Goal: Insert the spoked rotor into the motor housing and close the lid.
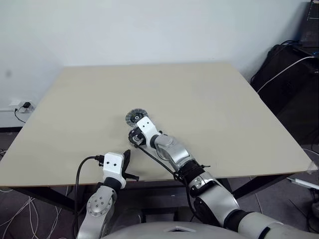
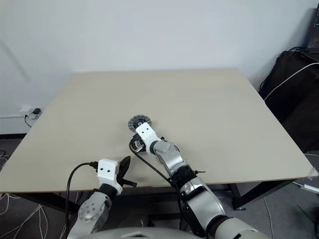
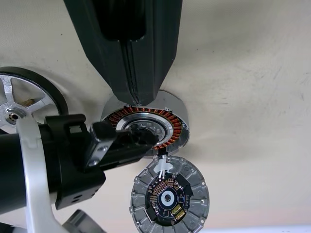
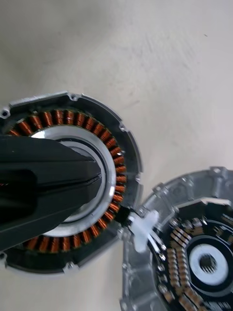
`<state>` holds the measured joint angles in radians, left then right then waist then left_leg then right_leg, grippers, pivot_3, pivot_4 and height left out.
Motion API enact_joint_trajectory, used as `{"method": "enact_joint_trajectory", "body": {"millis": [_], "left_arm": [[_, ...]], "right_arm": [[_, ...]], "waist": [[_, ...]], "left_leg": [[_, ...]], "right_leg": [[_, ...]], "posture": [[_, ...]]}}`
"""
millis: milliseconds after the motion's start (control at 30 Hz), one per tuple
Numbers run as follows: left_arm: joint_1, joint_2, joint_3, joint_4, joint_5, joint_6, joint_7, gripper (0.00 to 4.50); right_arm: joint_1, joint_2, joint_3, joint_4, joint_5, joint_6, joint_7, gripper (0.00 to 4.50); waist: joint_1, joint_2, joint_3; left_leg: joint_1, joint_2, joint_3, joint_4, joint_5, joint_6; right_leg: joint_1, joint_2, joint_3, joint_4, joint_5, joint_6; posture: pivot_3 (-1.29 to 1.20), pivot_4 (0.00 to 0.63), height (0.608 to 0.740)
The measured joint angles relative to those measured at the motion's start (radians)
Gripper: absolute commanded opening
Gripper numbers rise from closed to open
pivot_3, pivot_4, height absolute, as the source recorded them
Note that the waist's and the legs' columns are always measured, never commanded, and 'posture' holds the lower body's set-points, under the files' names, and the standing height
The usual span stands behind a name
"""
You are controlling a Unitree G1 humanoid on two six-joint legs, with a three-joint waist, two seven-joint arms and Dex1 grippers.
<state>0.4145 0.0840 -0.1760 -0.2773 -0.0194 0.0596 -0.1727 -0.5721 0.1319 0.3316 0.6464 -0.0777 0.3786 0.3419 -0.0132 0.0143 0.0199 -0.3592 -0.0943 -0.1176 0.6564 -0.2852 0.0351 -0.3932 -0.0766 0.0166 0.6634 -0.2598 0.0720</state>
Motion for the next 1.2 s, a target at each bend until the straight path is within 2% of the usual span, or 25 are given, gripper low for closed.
{"method": "enact_joint_trajectory", "body": {"millis": [300,767,967,1200], "left_arm": [[0.001,-0.002,-0.001,0.0,0.0,-0.003,0.005,0.0],[-0.009,-0.002,0.0,0.002,0.0,-0.004,-0.003,0.0],[-0.01,-0.002,0.0,0.002,0.0,-0.004,-0.002,0.0],[-0.009,-0.002,0.001,0.003,0.0,-0.007,-0.001,0.0]], "right_arm": [[0.0,0.006,0.0,0.006,0.0,0.015,0.01,0.03],[0.033,0.001,-0.057,-0.126,0.032,0.004,0.02,0.03],[0.033,0.003,-0.039,-0.116,0.022,0.001,0.023,0.03],[0.027,0.01,0.006,-0.009,-0.009,0.0,0.027,0.03]], "waist": [[-0.001,0.008,-0.006],[0.0,0.008,-0.006],[0.0,0.008,-0.006],[0.0,0.008,-0.006]], "left_leg": [[0.001,0.0,0.0,0.0,0.0,0.0],[0.001,0.0,0.0,0.0,0.001,-0.001],[0.001,0.0,0.0,0.0,0.001,-0.001],[0.001,0.0,0.0,0.0,0.001,-0.001]], "right_leg": [[0.001,0.0,0.0,0.0,0.0,0.0],[0.0,0.0,0.0,0.0,0.0,0.0],[0.0,0.0,0.0,0.0,0.0,0.0],[0.0,0.0,0.0,0.0,0.0,0.0]], "posture": [[0.0,0.0,0.74],[0.0,0.0,0.74],[0.0,0.0,0.74],[0.0,0.0,0.74]]}}
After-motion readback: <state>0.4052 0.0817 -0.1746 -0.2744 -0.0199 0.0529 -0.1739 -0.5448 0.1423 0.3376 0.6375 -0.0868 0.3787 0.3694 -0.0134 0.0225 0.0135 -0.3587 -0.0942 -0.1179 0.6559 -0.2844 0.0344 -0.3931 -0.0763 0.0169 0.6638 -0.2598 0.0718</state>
